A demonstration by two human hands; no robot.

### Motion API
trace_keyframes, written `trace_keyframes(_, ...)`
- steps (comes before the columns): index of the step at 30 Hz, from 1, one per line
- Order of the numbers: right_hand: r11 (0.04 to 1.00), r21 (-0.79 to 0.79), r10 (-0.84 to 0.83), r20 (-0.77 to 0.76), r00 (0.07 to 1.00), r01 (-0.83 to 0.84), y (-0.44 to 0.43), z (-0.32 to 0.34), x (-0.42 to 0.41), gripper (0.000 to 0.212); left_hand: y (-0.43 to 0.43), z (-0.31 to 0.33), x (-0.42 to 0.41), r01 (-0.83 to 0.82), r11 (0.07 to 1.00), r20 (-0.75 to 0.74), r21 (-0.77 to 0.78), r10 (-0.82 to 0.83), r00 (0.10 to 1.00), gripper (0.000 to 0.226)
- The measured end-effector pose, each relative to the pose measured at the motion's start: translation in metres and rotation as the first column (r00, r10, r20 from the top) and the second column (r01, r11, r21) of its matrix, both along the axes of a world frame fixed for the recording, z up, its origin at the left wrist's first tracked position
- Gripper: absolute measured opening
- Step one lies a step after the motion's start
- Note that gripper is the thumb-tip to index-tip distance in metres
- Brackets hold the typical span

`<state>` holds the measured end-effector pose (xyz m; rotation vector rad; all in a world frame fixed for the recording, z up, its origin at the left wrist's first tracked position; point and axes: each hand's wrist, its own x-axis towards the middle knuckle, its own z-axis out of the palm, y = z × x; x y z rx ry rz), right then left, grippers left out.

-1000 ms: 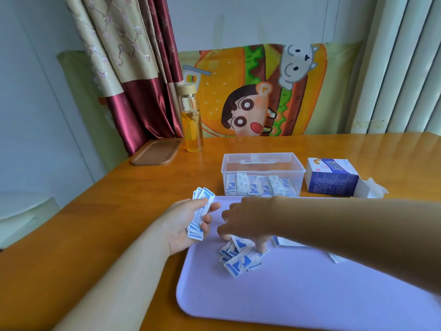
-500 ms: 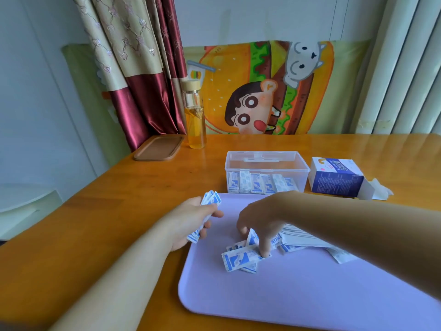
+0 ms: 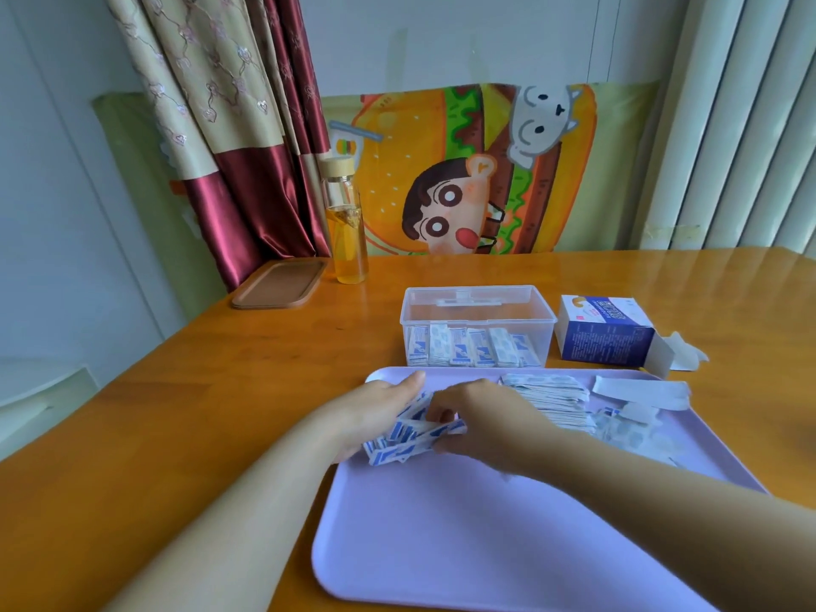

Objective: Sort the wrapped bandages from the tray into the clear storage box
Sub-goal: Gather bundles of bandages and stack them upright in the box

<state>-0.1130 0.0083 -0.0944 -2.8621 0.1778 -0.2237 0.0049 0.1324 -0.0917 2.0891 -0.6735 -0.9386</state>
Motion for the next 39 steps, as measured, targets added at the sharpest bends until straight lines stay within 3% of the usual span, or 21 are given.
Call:
trace_keyframes(4,0.986,0.144,-0.102,0.096,0.99,0.088,-0.004,-0.01,-0.002,0.023,0.0,0.006,-0.001,0.139,0.989,0.024,-0.054,-0.138,0.99,0.081)
trace_keyframes(7,0.97,0.207,-0.153,0.118,0.981,0.127,-0.006,-0.013,-0.001,0.031,0.007,0.007,-0.004,0.226,0.974,0.203,-0.015,-0.218,0.955,0.062)
trace_keyframes(12,0.943,0.306,-0.177,0.13,0.976,0.13,-0.007,-0.019,-0.001,0.048,0.018,-0.006,-0.014,0.246,0.967,0.477,0.068,-0.248,0.843,0.066)
trace_keyframes(15,0.95,0.286,-0.168,0.117,0.979,0.128,-0.007,-0.02,-0.004,0.057,0.02,-0.017,-0.022,0.236,0.971,0.597,0.048,-0.217,0.773,0.056)
trace_keyframes(18,0.98,0.17,-0.111,0.068,0.991,0.099,-0.005,-0.023,-0.007,0.062,0.017,-0.023,-0.028,0.241,0.971,0.68,-0.002,-0.175,0.712,0.051)
trace_keyframes(21,0.995,0.025,-0.102,0.031,0.994,0.101,0.0,-0.023,-0.013,0.064,0.012,-0.028,-0.028,0.23,0.973,0.733,-0.015,-0.146,0.665,0.05)
trace_keyframes(25,0.976,-0.167,-0.12,0.127,0.985,0.14,-0.003,-0.02,-0.019,0.055,0.012,-0.032,-0.023,0.223,0.974,0.761,-0.037,-0.118,0.638,0.044)
trace_keyframes(32,0.993,-0.075,-0.06,0.308,0.949,0.087,-0.014,-0.02,-0.02,0.021,0.014,-0.033,-0.026,0.223,0.974,0.763,-0.046,-0.11,0.637,0.045)
trace_keyframes(36,0.989,0.006,-0.146,0.232,0.962,0.149,-0.011,-0.012,-0.019,0.032,0.013,-0.034,-0.027,0.231,0.971,0.758,-0.055,-0.11,0.643,0.048)
trace_keyframes(39,0.967,0.112,-0.233,0.039,0.972,0.228,-0.018,-0.008,-0.018,0.056,0.014,-0.037,-0.027,0.246,0.968,0.754,-0.049,-0.126,0.645,0.05)
